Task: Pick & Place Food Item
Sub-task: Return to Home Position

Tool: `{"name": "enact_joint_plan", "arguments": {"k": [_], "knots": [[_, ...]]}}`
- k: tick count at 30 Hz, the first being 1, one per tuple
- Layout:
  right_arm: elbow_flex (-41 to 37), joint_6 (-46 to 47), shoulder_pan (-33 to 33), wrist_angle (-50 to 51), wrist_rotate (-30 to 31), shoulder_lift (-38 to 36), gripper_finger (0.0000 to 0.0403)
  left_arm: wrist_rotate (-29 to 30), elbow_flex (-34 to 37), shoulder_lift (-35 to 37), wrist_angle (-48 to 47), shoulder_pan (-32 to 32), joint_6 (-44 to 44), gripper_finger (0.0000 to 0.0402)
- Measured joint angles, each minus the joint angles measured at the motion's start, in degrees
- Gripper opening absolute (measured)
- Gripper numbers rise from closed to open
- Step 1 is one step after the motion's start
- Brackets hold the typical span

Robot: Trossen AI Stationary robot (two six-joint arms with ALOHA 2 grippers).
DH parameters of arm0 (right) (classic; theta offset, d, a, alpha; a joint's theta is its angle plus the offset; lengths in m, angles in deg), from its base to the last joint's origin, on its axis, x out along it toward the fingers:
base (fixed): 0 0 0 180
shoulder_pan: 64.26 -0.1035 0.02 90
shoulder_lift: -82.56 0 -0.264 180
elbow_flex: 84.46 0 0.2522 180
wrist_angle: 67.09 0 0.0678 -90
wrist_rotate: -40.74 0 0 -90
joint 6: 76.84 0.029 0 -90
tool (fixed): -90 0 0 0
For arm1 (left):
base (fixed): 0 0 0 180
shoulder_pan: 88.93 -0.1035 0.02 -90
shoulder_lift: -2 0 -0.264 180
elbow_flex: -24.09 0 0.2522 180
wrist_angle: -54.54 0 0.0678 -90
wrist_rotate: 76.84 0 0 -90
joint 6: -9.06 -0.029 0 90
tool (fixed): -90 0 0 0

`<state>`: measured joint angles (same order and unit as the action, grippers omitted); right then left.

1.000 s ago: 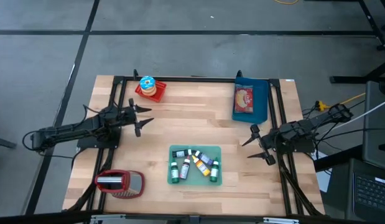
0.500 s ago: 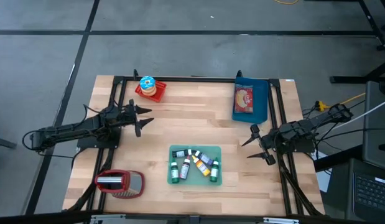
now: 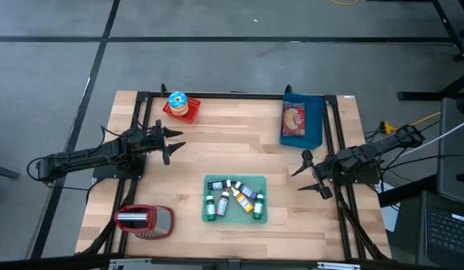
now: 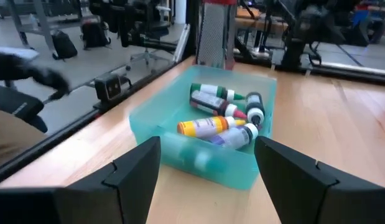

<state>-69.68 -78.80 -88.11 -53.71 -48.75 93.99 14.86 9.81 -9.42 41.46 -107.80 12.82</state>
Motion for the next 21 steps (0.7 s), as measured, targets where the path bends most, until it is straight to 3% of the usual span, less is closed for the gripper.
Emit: {"name": "enact_joint_plan", "arguments": {"k": [12,21], "knots": [[0.0,0.0,0.5,0.0,0.1,-11.1,0.0265,0.0,0.0,0.0,0.0,0.0,0.0,0.0214],[0.0,-0.1,0.5,-1.7,0.4,-11.5,0.0265,0.0,0.0,0.0,0.0,0.0,0.0,0.0214]]}}
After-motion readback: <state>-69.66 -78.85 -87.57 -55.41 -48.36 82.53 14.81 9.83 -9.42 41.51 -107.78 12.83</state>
